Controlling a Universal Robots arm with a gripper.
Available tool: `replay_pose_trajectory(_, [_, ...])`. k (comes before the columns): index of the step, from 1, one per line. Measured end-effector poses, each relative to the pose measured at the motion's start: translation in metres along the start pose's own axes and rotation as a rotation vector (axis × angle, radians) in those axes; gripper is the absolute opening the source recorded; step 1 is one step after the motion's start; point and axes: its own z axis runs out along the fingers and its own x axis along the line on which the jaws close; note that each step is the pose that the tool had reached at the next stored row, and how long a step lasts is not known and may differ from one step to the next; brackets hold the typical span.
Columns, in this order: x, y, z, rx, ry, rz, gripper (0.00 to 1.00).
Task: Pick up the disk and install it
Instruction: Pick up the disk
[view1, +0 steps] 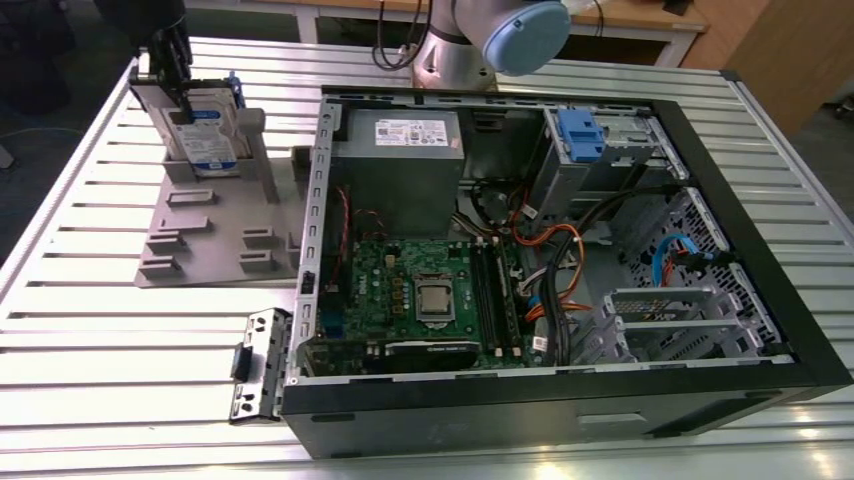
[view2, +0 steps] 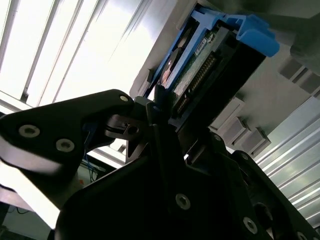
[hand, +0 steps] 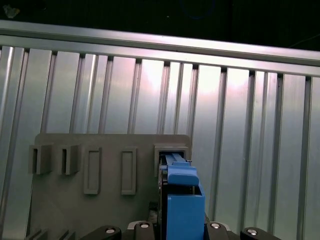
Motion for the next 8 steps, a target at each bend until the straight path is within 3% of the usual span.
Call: replay_pose_trajectory(8, [-0.0001, 0.0001, -0.0041, 0.0001, -0.0002, 0.0, 0.36])
